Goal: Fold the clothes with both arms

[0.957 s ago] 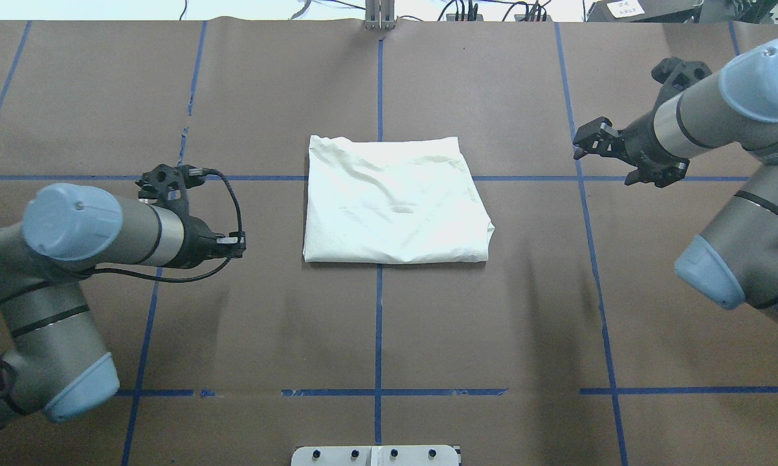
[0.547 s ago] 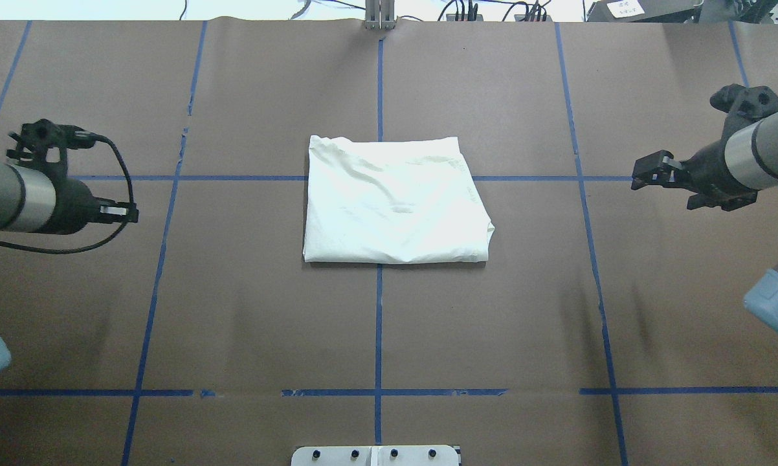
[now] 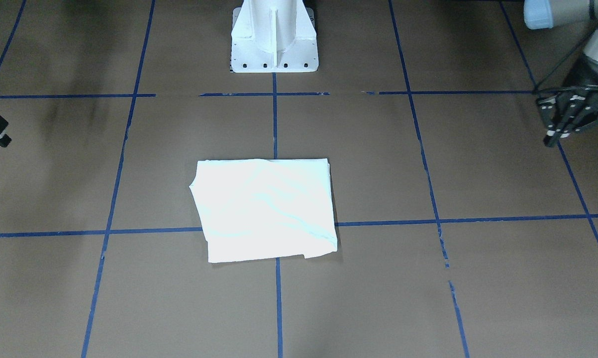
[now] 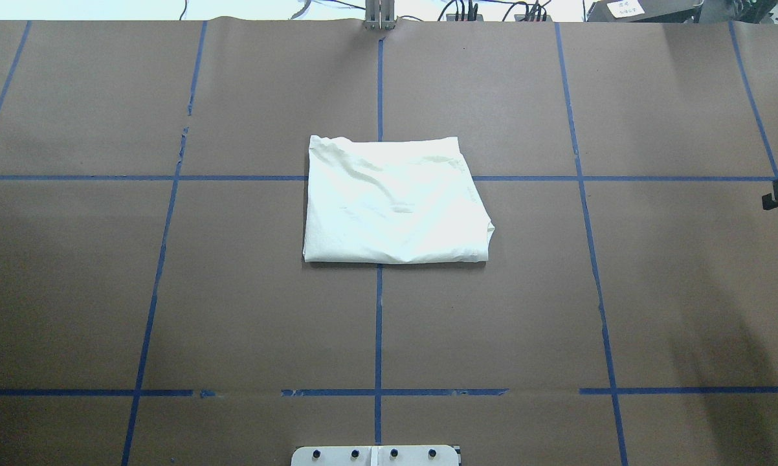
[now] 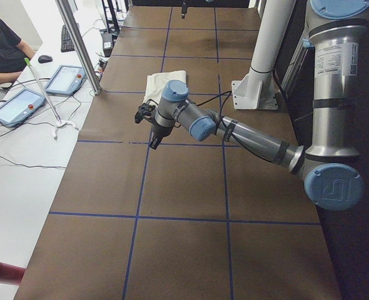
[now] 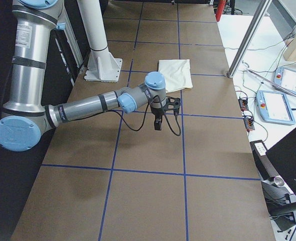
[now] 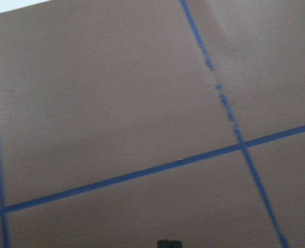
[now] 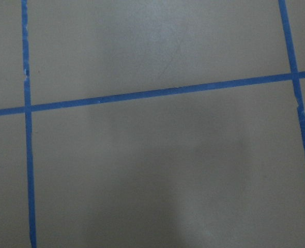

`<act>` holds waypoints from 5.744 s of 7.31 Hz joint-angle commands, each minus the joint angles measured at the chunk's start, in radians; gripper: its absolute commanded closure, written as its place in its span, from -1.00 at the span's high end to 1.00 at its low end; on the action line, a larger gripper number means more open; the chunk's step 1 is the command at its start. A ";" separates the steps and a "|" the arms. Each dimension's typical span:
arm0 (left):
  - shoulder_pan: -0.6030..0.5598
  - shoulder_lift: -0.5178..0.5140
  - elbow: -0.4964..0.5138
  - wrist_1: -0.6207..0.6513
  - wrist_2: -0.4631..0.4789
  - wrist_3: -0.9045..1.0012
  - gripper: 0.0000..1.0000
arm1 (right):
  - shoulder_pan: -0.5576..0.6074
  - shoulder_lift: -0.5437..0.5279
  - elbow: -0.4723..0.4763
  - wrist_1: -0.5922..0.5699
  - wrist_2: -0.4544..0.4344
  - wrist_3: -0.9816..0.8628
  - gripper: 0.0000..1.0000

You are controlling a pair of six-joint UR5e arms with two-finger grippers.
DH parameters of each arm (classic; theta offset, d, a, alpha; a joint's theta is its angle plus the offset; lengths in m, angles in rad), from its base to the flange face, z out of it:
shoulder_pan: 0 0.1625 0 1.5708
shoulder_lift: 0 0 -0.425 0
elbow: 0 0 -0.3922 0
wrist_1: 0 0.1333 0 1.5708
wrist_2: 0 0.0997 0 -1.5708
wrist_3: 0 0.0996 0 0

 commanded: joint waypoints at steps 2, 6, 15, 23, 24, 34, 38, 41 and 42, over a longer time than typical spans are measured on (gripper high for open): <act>-0.155 0.000 0.018 0.140 -0.127 0.170 0.55 | 0.102 -0.073 0.006 -0.006 0.114 -0.184 1.00; -0.255 -0.007 0.247 0.191 -0.185 0.297 1.00 | 0.141 -0.021 -0.065 -0.140 0.041 -0.341 1.00; -0.284 0.074 0.162 0.222 -0.181 0.412 1.00 | 0.205 0.022 -0.100 -0.288 0.031 -0.495 1.00; -0.195 0.059 0.059 0.328 -0.184 0.277 1.00 | 0.211 0.034 -0.120 -0.288 -0.011 -0.476 1.00; -0.163 0.053 0.056 0.308 -0.184 0.238 1.00 | 0.211 0.021 -0.132 -0.288 -0.015 -0.510 1.00; -0.168 0.080 0.080 0.320 -0.201 0.239 1.00 | 0.221 0.025 -0.170 -0.288 -0.004 -0.591 1.00; -0.168 0.062 0.068 0.306 -0.201 0.241 1.00 | 0.219 0.034 -0.171 -0.288 0.023 -0.591 1.00; -0.168 0.060 0.051 0.306 -0.202 0.239 1.00 | 0.219 0.059 -0.175 -0.288 0.028 -0.591 1.00; -0.168 0.060 0.053 0.306 -0.202 0.239 1.00 | 0.221 0.060 -0.171 -0.288 0.031 -0.591 1.00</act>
